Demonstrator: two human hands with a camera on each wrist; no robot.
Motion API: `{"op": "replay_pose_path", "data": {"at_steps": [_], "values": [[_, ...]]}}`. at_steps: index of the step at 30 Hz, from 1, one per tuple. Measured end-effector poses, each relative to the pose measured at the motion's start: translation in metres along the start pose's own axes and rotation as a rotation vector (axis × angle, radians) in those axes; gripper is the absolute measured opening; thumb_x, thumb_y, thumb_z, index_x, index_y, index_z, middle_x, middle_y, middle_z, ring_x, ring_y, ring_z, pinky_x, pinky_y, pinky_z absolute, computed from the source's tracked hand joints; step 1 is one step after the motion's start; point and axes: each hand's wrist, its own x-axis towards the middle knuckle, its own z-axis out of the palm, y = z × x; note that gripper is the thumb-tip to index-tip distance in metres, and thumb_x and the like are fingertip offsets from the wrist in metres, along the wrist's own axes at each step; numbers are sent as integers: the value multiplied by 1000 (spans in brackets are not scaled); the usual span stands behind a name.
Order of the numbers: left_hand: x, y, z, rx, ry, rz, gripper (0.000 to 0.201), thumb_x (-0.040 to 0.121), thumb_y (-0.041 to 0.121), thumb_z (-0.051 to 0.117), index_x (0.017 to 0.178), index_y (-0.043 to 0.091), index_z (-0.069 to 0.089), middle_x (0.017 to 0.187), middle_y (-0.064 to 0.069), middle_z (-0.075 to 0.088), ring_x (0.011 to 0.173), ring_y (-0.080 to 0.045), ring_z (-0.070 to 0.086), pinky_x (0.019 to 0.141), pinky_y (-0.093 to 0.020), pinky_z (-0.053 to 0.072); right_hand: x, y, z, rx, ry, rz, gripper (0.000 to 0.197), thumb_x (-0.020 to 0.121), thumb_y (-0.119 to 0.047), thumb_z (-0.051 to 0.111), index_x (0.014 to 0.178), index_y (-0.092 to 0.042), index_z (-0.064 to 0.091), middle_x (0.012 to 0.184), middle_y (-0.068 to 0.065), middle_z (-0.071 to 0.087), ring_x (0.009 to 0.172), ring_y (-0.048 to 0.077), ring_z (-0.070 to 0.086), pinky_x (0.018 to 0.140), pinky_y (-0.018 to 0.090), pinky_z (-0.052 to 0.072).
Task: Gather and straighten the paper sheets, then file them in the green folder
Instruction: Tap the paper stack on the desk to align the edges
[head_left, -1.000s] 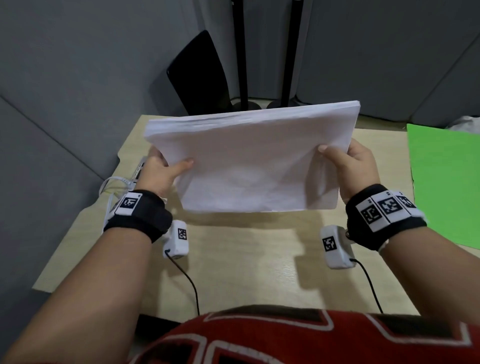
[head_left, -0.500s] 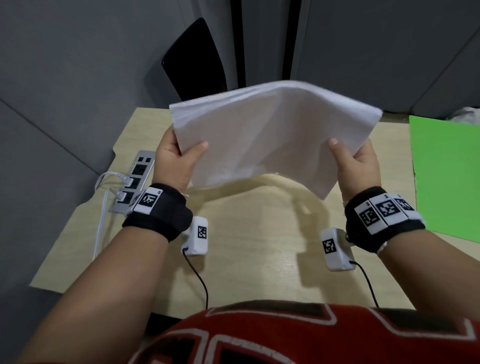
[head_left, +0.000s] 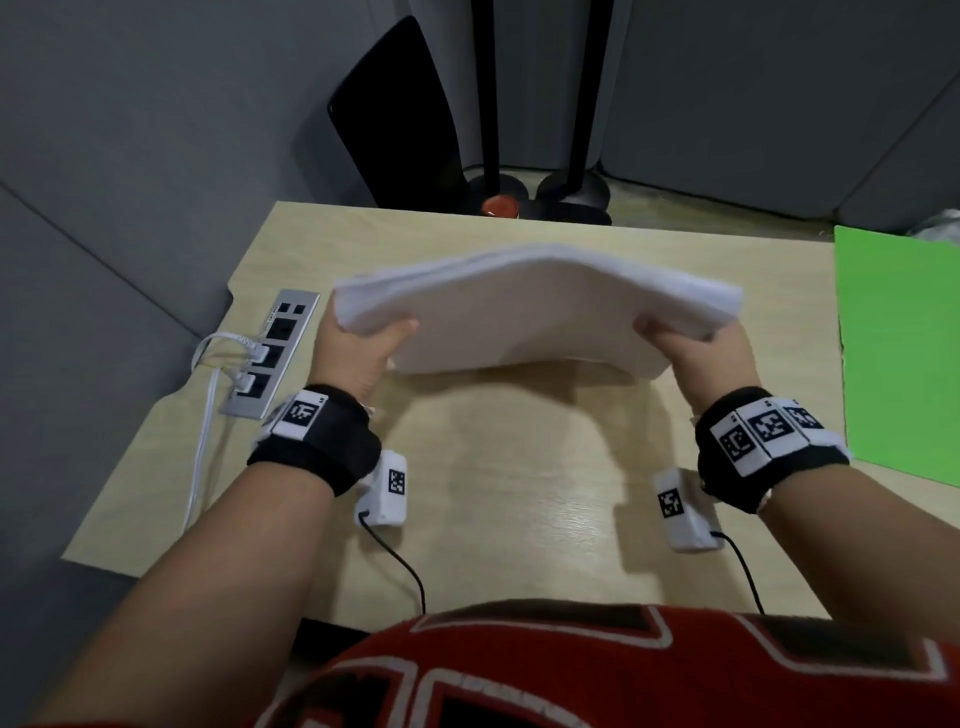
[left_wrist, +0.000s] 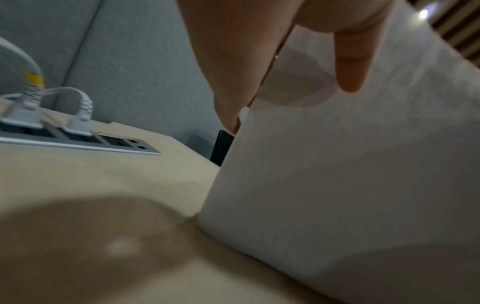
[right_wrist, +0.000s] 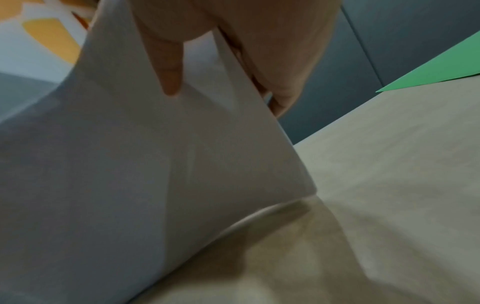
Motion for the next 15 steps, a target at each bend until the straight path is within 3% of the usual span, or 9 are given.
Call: {"op": "replay_pose_path", "data": {"at_steps": [3,7,10,12,14,15], "values": [[-3,-11,5,160,-15,-36,35,79,10,73,112,12,63,102,3,66,83,5,60,64,-2,45,0,9,4,-230,-33,62,37,80,-25,73,115,-18,64,100,2,66,89,20,61,76,31,47],[-1,2,10,51,26,26,28,82,11,71,109,15,64,96,8,68,78,9,63,67,-8,48,1,-1,5,13,36,11,20,83,-22,69,102,-15,68,87,-2,69,81,13,66,69,25,52],[2,7,6,-18,7,59,32,80,4,72,108,14,61,98,3,68,85,0,66,72,-14,50,5,1,0,142,38,-6,38,74,-26,75,109,-14,66,100,1,72,89,11,69,75,27,54],[2,-2,5,9,-20,-11,40,77,3,74,114,10,61,105,-2,70,94,-10,68,71,-16,52,5,7,-1,-59,-39,18,47,71,-29,76,115,-17,63,109,3,70,95,17,66,78,30,50],[3,-13,7,71,-13,-86,41,79,6,73,118,7,62,107,-4,69,103,-18,67,68,-12,50,5,16,0,-276,-53,69,38,79,-25,72,114,-13,64,106,6,67,91,20,60,75,29,43],[1,-13,9,103,-1,-93,39,81,7,72,119,5,63,106,-3,68,104,-20,66,64,-8,48,4,17,1,-269,-42,83,33,82,-24,70,112,-12,65,102,7,66,89,21,59,75,29,42]]}}
